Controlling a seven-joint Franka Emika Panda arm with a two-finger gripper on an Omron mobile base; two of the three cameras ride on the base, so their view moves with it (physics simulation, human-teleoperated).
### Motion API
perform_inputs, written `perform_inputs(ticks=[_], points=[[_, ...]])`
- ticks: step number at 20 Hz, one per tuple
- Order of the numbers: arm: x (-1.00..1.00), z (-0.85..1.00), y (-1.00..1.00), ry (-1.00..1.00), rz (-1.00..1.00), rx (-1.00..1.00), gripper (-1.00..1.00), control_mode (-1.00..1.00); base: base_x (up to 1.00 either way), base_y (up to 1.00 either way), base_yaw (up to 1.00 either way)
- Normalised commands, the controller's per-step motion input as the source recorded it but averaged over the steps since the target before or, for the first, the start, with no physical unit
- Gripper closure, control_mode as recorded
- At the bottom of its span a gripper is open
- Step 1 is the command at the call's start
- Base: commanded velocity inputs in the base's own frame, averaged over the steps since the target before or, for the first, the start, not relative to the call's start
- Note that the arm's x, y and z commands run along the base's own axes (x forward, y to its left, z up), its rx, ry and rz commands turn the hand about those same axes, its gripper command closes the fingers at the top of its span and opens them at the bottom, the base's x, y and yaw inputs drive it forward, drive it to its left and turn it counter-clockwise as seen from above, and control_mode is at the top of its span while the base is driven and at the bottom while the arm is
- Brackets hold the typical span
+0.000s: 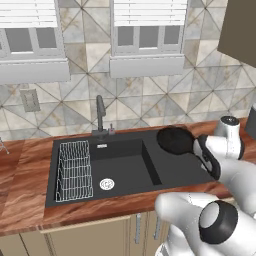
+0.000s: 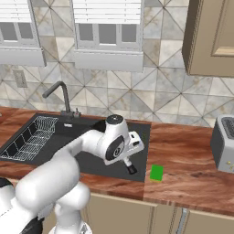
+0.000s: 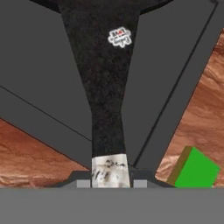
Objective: Pick the pan and sponge and place them into the sink. Then turn on the water.
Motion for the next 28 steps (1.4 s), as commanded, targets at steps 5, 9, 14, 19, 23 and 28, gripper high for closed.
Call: perform_inputs(ticks=[5, 9, 14, 19, 23, 28], points=[[0.0, 0.0, 0.54, 0.0, 0.12, -0.1, 1.0, -1.0, 0.0, 0.0, 0.0], [0.0, 0.0, 0.51, 0.0, 0.12, -0.06, 1.0, -1.0, 0.0, 0.0, 0.0], [0.0, 0.0, 0.49, 0.0, 0.13, -0.05, 1.0, -1.0, 0.0, 0.0, 0.0], [0.0, 0.0, 0.45, 0.0, 0.12, -0.04, 1.0, -1.0, 0.0, 0.0, 0.0], [0.0, 0.0, 0.45, 0.0, 0.09, -0.02, 1.0, -1.0, 0.0, 0.0, 0.0], [0.0, -0.02, 0.45, 0.03, 0.06, -0.02, 1.0, -1.0, 0.0, 0.0, 0.0]])
